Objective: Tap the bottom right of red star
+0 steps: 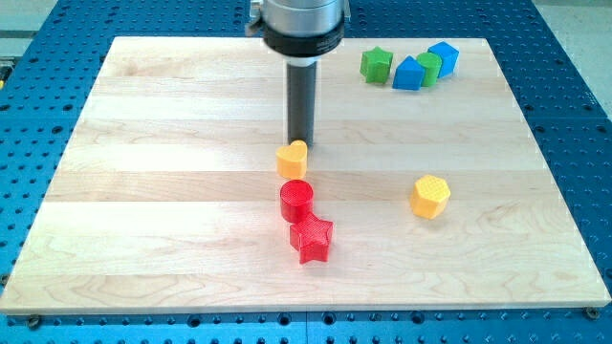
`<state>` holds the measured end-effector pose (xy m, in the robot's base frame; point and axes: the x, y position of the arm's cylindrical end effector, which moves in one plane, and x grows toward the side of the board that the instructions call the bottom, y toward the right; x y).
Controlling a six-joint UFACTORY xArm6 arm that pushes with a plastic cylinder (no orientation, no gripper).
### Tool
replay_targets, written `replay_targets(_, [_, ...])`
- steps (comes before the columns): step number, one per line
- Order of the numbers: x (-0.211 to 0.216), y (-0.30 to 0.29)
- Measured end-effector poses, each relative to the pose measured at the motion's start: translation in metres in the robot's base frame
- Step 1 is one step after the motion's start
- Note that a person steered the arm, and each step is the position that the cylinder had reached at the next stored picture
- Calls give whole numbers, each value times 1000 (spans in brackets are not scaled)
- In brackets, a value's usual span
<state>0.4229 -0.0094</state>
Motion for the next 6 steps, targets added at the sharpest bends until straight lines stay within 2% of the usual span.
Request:
replay_targets(1, [23, 1])
replay_targets(2, [14, 59])
replay_targets(3, [14, 185])
replay_targets(4, [34, 238])
replay_targets(5, [97, 215])
replay_targets(6, [151, 160])
